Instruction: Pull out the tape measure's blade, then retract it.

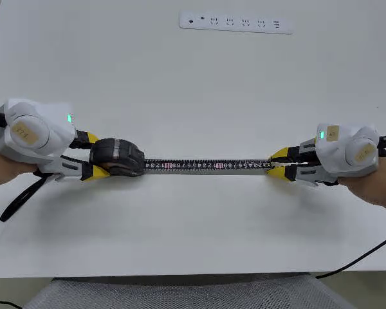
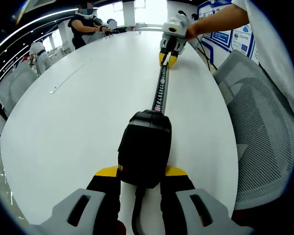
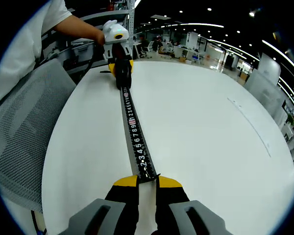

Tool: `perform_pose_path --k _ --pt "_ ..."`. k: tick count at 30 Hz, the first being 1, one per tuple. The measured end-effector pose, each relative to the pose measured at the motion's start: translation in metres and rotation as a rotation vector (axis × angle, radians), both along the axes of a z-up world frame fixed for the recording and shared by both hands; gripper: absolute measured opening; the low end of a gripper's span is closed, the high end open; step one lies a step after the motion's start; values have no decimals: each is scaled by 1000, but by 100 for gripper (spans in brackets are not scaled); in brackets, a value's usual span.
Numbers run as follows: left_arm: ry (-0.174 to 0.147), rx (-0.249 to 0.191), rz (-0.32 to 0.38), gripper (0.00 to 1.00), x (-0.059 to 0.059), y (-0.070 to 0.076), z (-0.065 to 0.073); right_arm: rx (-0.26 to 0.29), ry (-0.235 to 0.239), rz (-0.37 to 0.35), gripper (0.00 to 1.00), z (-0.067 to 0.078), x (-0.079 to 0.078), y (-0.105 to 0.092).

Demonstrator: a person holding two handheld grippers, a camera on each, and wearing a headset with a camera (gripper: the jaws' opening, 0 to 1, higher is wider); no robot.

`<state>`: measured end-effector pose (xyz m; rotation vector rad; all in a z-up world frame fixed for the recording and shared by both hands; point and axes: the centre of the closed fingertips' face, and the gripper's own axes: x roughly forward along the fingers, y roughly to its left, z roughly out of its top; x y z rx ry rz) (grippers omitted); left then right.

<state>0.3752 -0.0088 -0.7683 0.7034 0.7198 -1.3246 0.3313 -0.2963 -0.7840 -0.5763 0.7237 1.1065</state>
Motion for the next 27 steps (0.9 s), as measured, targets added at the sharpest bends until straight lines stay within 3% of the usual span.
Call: perform_pose_path --k 7,14,17,19,27 --pt "-15 7 -8 26 -1 0 1 -12 6 9 9 -1 -1 1" --pt "-9 5 9 28 0 0 1 -2 22 -5 11 -1 -3 2" --pt "4 -1 22 33 -1 -2 1 -5 28 -36 21 0 -2 -1" --pt "9 0 25 37 -2 -2 1 14 39 -37 20 2 -3 0" --pt "4 -9 34 38 -2 -1 3 17 34 -48 21 3 -3 2"
